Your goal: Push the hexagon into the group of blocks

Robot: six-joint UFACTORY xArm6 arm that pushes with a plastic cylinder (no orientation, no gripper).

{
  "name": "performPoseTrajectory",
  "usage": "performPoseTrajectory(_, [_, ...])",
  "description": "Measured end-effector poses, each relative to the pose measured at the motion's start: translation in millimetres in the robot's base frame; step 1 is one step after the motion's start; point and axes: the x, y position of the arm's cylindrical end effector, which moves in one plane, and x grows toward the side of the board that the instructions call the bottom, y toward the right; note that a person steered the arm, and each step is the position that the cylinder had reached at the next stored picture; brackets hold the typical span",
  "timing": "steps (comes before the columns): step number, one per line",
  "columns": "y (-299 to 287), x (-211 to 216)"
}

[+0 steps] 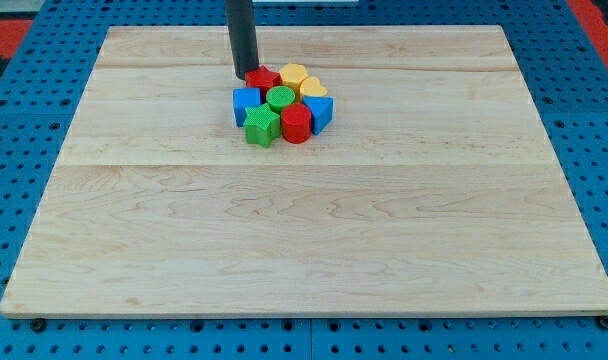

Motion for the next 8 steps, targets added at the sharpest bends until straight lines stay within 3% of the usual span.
performPoseTrajectory(1, [-10.3, -0.5])
performPoseTrajectory(2, [-5.1, -28.8])
performPoseTrajectory(3, [35.7, -41.9])
performPoseTrajectory(4, [63.2, -40.7])
performPoseTrajectory(8, [63.1, -18.0])
